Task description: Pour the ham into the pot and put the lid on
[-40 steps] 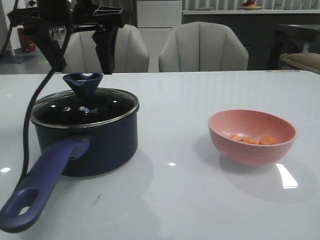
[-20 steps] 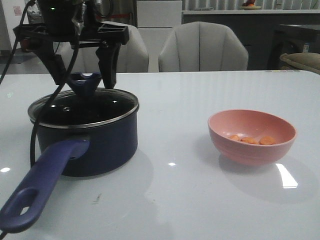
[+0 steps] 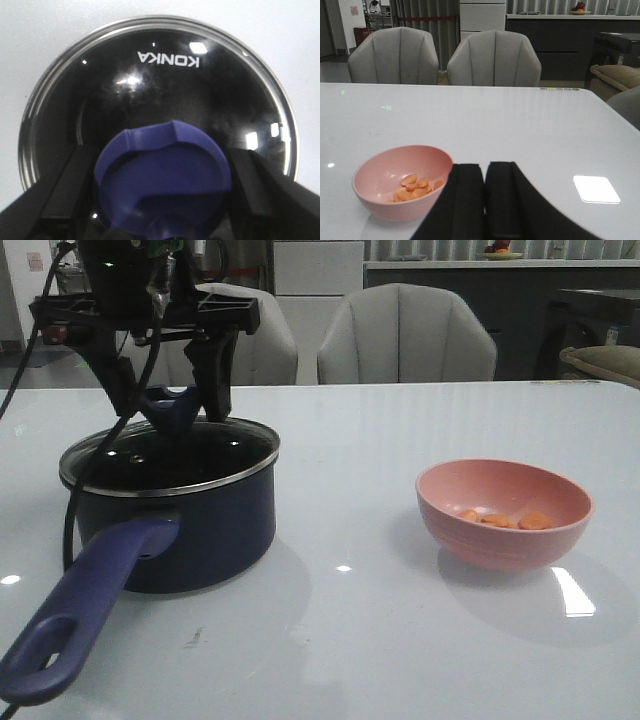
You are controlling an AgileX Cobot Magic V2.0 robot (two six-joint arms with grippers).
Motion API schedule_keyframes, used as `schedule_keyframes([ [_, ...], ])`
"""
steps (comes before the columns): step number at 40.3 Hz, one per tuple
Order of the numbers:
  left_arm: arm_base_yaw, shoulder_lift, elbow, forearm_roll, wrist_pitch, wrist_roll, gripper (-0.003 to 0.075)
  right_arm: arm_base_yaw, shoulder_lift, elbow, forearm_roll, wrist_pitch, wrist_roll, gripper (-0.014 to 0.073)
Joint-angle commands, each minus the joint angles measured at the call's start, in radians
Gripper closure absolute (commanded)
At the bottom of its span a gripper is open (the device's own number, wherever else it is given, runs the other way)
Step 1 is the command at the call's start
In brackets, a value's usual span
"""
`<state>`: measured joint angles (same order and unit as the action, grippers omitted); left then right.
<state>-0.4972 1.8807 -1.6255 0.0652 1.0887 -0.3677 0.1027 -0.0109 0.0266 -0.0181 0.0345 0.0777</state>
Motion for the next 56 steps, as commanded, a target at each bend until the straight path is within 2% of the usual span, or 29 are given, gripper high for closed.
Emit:
schedule_keyframes([
  [1,-0.007,-0.046,-0.033,-0.004,-0.026,-0.014,0.0316,-0.007,-0.02,-0.005,-0.007,-0.083,-0.009,0.0456],
  [16,-0.003,-0.135,-0.033,0.058,-0.043,-0.014,0.0316,-0.007,-0.02,-0.005,-0.007,-0.083,-0.009,0.0456],
  [25,0.056,-0.208,-0.008,0.134,-0.026,-0.009,0.0316,-0.007,-0.02,-0.005,-0.007,-0.083,-0.009,0.0456],
  [32,0.179,-0.276,0.072,0.138,-0.016,0.08,0.0316,-0.007,-0.02,-0.005,-0.007,-0.083,-0.009,0.0456],
  [39,0.38,-0.352,0.188,0.125,-0.082,0.115,0.0316,-0.007,-0.02,-0.005,-0.007,-0.083,-0.009,0.0456],
  [47,0.606,-0.379,0.338,-0.112,-0.186,0.353,0.0316,-0.007,-0.02,-0.005,-0.007,-0.083,-0.009,0.0456],
  [52,0.703,-0.377,0.443,-0.187,-0.291,0.384,0.0316,-0.007,-0.02,-0.005,-0.007,-0.083,-0.009,0.0456],
  [56,0.728,-0.374,0.515,-0.199,-0.384,0.397,0.0316,-0.007,-0.02,-0.005,-0.007,-0.083,-0.009,0.0456],
])
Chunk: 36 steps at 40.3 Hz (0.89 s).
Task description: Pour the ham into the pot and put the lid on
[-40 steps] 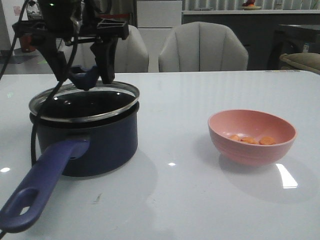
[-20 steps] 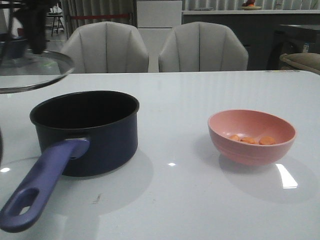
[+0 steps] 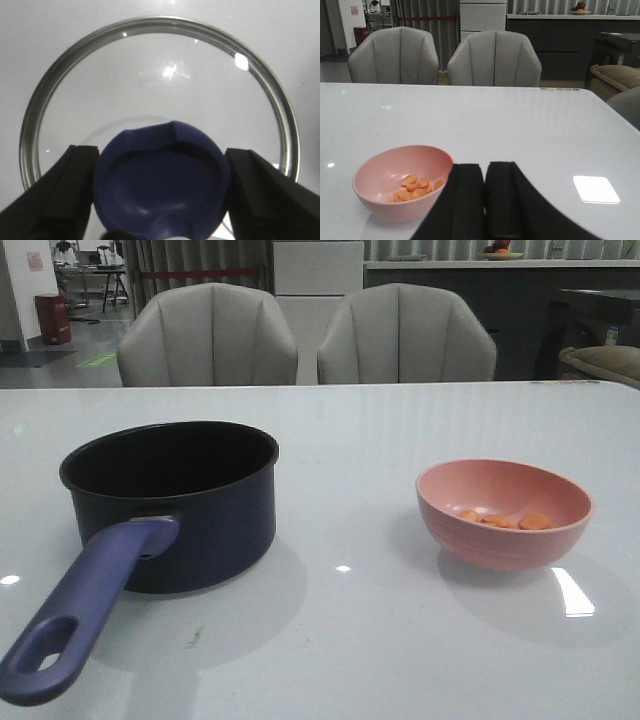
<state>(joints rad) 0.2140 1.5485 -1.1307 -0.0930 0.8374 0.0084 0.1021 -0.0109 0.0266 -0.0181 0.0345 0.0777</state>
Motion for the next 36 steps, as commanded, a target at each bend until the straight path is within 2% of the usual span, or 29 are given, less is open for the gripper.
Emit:
schedule_keyframes([
  [1,0.016,-0.038,0.032,-0.041,-0.145,0.029,0.0316,-0.006,-0.02,-0.005,-0.007,-0.083,-0.009,0.0456],
  [15,0.009,0.109,0.042,-0.041,-0.153,0.032,0.0316,-0.006,-0.02,-0.005,-0.007,-0.083,-0.009,0.0456],
  [32,0.009,0.164,0.042,-0.041,-0.145,0.032,0.0311,-0.006,-0.02,-0.005,-0.007,-0.083,-0.009,0.0456],
  [36,0.009,0.164,0.042,-0.041,-0.134,0.032,0.0289,-0.006,-0.02,-0.005,-0.007,-0.083,-0.009,0.0456],
])
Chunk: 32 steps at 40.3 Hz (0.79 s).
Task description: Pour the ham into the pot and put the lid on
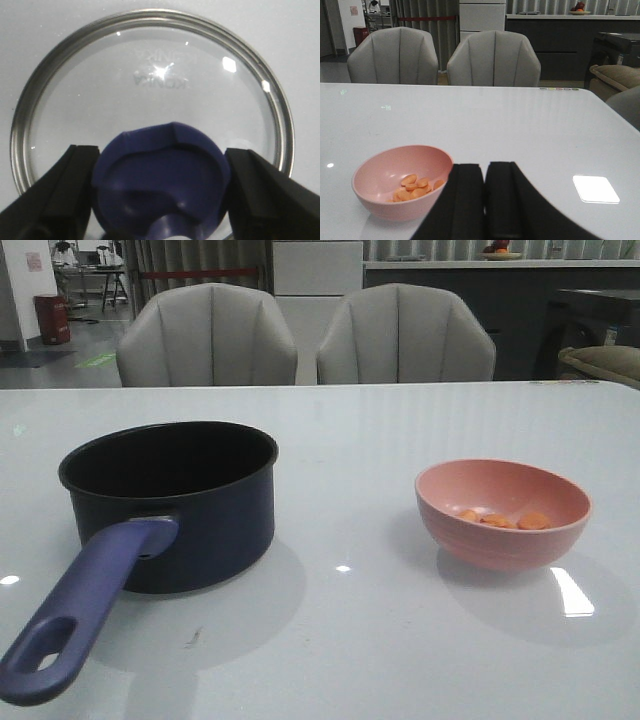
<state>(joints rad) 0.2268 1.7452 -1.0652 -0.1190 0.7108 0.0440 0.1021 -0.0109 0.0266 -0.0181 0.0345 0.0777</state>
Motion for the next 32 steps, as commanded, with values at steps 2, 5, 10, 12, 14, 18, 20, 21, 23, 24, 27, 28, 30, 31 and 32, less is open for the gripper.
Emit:
schedule_keyframes([
  [2,-0.004,-0.033,-0.023,-0.015,-0.001,-0.004,0.0259,-0.006,-0.02,-0.005,-0.007,-0.083,-0.009,0.0456],
  [5,-0.004,-0.033,-0.023,-0.015,0.006,-0.004,0.0202,-0.006,-0.02,-0.005,-0.007,-0.083,-0.009,0.0456],
  [10,-0.004,-0.033,-0.023,-0.003,0.016,-0.004,0.0136,-0.006,-0.02,-0.005,-0.007,-0.083,-0.009,0.0456],
  [12,-0.004,-0.033,-0.025,-0.001,0.023,-0.004,0.013,-0.006,-0.02,-0.005,-0.007,-0.083,-0.009,0.0456],
  [14,-0.004,-0.033,-0.032,-0.001,0.03,-0.004,0.013,-0.006,-0.02,-0.005,-0.007,-0.083,-0.009,0.0456],
  [18,-0.006,-0.043,-0.037,-0.001,0.037,-0.004,0.0132,-0.006,-0.02,-0.005,-0.007,-0.083,-0.009,0.0456],
  [20,-0.011,-0.053,-0.037,-0.001,0.037,-0.004,0.0132,-0.006,-0.02,-0.005,-0.007,-0.083,-0.009,0.0456],
  [21,-0.013,-0.06,-0.037,-0.001,0.037,-0.004,0.0132,-0.006,-0.02,-0.005,-0.007,-0.083,-0.009,0.0456],
  [23,-0.02,-0.075,-0.037,-0.001,0.037,-0.004,0.0132,-0.006,-0.02,-0.005,-0.007,-0.083,-0.009,0.0456],
  [24,-0.025,-0.081,-0.037,0.002,0.037,-0.004,0.0132,-0.006,-0.02,-0.005,-0.007,-0.083,-0.009,0.0456],
  [27,-0.042,-0.113,-0.037,0.016,0.033,-0.004,0.0132,-0.006,-0.02,-0.005,-0.007,-0.083,-0.009,0.0456],
  [28,-0.047,-0.123,-0.037,0.024,0.033,-0.004,0.0132,-0.006,-0.02,-0.005,-0.007,-0.083,-0.009,0.0456],
  [30,-0.06,-0.151,-0.037,0.035,0.027,-0.004,0.0132,-0.006,-0.02,-0.005,-0.007,-0.083,-0.009,0.0456],
  [31,-0.064,-0.167,-0.037,0.041,0.025,-0.004,0.0132,-0.006,-0.02,-0.005,-0.007,-0.083,-0.009,0.0456],
  [32,-0.072,-0.181,-0.037,0.048,0.019,-0.004,0.0132,-0.006,-0.02,-0.005,-0.007,-0.083,-0.009,0.0456],
])
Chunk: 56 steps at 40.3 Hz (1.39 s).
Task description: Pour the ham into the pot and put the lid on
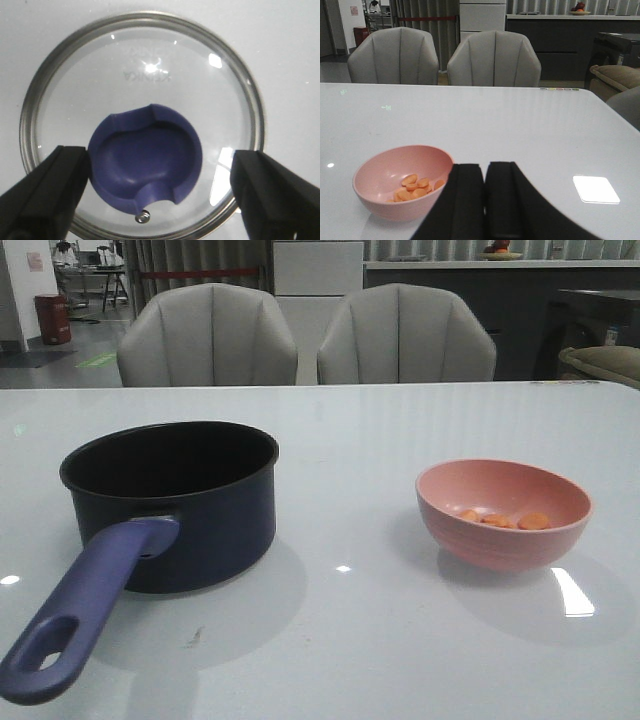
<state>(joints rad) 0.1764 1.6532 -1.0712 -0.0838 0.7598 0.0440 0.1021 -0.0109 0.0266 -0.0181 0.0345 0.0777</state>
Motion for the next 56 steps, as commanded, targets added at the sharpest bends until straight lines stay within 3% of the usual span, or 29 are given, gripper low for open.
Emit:
schedule_keyframes([
  [1,-0.027,-0.109,-0.031,0.016,-0.032,-0.004,0.0132,-0.006,-0.02,-0.005,-0.007,-0.083,-0.009,0.0456],
  [19,-0.15,-0.491,0.06,0.037,-0.164,-0.004,0.0135,-0.006,-0.02,-0.005,-0.007,-0.083,-0.009,0.0456],
  [39,-0.309,-1.018,0.382,0.022,-0.421,-0.004,0.0135,-0.006,-0.019,-0.005,-0.007,-0.083,-0.009,0.0456],
  [56,-0.37,-1.458,0.641,0.018,-0.462,-0.004,0.0135,-0.006,-0.019,-0.005,-0.007,-0.083,-0.009,0.0456],
])
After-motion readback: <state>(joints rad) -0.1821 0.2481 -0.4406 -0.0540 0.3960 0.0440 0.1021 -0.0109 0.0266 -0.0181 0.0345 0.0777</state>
